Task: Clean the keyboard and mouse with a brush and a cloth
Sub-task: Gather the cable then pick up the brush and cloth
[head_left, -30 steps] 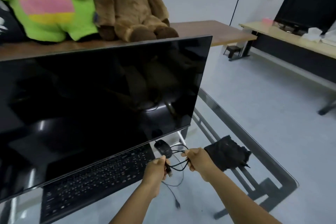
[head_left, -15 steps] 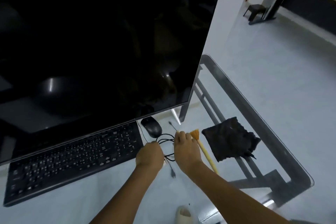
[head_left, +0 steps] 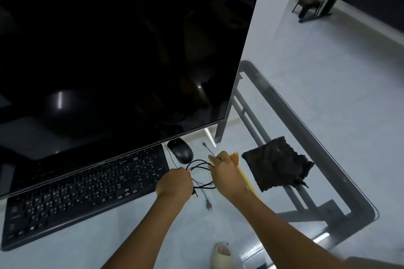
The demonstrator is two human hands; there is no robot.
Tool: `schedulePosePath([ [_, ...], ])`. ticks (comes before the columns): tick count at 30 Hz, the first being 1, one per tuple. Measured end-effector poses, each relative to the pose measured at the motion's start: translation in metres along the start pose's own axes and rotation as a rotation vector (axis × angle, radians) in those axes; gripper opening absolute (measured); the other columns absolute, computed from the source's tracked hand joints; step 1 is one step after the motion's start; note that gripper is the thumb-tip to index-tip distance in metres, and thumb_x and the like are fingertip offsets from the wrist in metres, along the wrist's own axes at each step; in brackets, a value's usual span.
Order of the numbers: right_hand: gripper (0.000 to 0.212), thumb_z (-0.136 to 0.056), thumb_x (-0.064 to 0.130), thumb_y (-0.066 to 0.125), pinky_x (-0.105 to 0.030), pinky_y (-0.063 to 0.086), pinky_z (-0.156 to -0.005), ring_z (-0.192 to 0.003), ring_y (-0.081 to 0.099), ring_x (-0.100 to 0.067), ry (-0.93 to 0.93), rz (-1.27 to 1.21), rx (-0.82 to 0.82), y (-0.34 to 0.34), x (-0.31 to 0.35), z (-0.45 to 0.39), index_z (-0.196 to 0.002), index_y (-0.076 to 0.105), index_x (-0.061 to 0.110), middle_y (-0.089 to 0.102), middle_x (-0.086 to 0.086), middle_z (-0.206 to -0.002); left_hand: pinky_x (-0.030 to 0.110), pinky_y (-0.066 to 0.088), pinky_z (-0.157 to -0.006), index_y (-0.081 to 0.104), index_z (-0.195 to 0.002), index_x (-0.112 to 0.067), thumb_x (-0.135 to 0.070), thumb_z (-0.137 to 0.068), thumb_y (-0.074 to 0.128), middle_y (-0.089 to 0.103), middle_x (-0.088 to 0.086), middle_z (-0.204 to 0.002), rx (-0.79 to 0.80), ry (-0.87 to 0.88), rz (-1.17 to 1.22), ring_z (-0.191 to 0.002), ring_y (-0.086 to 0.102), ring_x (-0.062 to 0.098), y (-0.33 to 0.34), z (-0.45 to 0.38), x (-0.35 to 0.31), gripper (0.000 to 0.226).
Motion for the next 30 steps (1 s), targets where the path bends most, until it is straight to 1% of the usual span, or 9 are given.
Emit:
schedulePosePath([
  [4,0.033,-0.101,0.015,0.046,-0.019,0.035,-0.08,-0.105,0.057,-0.026,0.021,-0.112,-0.089,-0.002,-0.005,-0.004,-0.131,0.056,0.008,0.055,-0.011,-0.12,0.035,0.05,-0.073,0.061,-0.11,-0.008,-0.039,-0.103,0.017,0.066,0.01,-0.105,0.011,0.011,0.018,-0.095,0.063,0.026,-0.001,-0.001,0.001,0.054],
  [6,0.036,-0.1,0.024,0.049,-0.028,0.046,-0.09,-0.097,0.061,-0.027,0.073,-0.201,-0.12,-0.008,-0.009,-0.003,-0.134,0.054,0.012,0.054,-0.011,-0.12,0.035,0.051,-0.07,0.06,-0.111,-0.008,-0.043,-0.102,0.017,0.067,0.01,-0.102,-0.044,0.015,-0.015,-0.092,0.064,0.026,-0.007,0.0,-0.002,0.056],
  [8,0.037,-0.099,0.026,0.051,-0.029,0.055,-0.086,-0.092,0.065,-0.025,0.105,-0.273,-0.166,-0.018,-0.019,-0.003,-0.133,0.055,0.013,0.053,-0.009,-0.12,0.033,0.048,-0.065,0.058,-0.112,-0.009,-0.044,-0.102,0.018,0.067,0.01,-0.098,-0.108,0.052,-0.057,-0.088,0.065,0.026,-0.017,-0.001,-0.012,0.054],
  [13,0.034,-0.096,0.02,0.056,-0.019,0.047,-0.083,-0.091,0.065,-0.019,0.241,-0.34,-0.264,-0.051,-0.073,0.0,-0.129,0.058,0.012,0.051,-0.009,-0.128,0.033,0.046,-0.068,0.055,-0.113,-0.006,-0.036,-0.102,0.028,0.065,0.012,-0.108,-0.08,0.151,0.048,-0.096,0.063,0.027,-0.033,-0.005,-0.059,0.042],
  [15,0.035,-0.094,0.016,0.059,-0.024,0.048,-0.089,-0.099,0.061,-0.025,0.306,-0.301,-0.285,-0.061,-0.099,0.003,-0.128,0.059,0.009,0.052,-0.014,-0.126,0.031,0.045,-0.069,0.057,-0.108,-0.006,-0.036,-0.102,0.03,0.064,0.012,-0.108,-0.031,0.184,0.084,-0.096,0.062,0.027,-0.031,-0.007,-0.082,0.041],
  [18,0.046,-0.09,0.027,0.064,-0.041,0.046,-0.099,-0.115,0.051,-0.033,0.471,-0.172,-0.241,-0.074,-0.135,0.009,-0.131,0.054,0.011,0.049,-0.015,-0.128,0.03,0.045,-0.066,0.061,-0.104,-0.005,-0.038,-0.102,0.029,0.065,0.011,-0.103,0.035,0.184,0.104,-0.093,0.063,0.026,-0.02,-0.013,-0.112,0.046],
  [24,0.081,-0.08,0.059,0.065,-0.049,0.035,-0.108,-0.132,0.038,-0.033,0.682,-0.083,0.005,-0.072,-0.176,0.017,-0.143,0.034,0.019,0.035,-0.012,-0.145,0.033,0.053,-0.082,0.057,-0.12,-0.01,-0.038,-0.1,0.038,0.064,0.009,-0.114,0.112,0.127,0.11,-0.103,0.062,0.025,0.007,-0.025,-0.138,0.039],
  [27,0.073,-0.081,0.056,0.066,-0.046,0.039,-0.104,-0.123,0.048,-0.029,0.681,-0.127,0.021,-0.067,-0.181,0.016,-0.137,0.039,0.018,0.045,-0.009,-0.138,0.03,0.05,-0.079,0.05,-0.131,-0.015,-0.034,-0.1,0.041,0.064,0.006,-0.116,0.101,0.108,0.181,-0.104,0.062,0.023,0.015,-0.025,-0.145,0.038],
  [30,0.057,-0.086,0.048,0.064,-0.044,0.048,-0.097,-0.108,0.06,-0.027,0.696,-0.262,0.094,-0.066,-0.179,0.013,-0.127,0.044,0.014,0.06,-0.007,-0.123,0.027,0.05,-0.069,0.058,-0.114,-0.011,-0.03,-0.099,0.042,0.066,0.004,-0.098,0.087,0.052,0.219,-0.09,0.065,0.021,0.016,-0.022,-0.152,0.029],
])
Point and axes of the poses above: each hand's wrist, its own z-axis away from the middle knuckle, its own y-axis out of the palm, x = y × z, the point moved 1 cm from there along -z, towards the middle knuckle
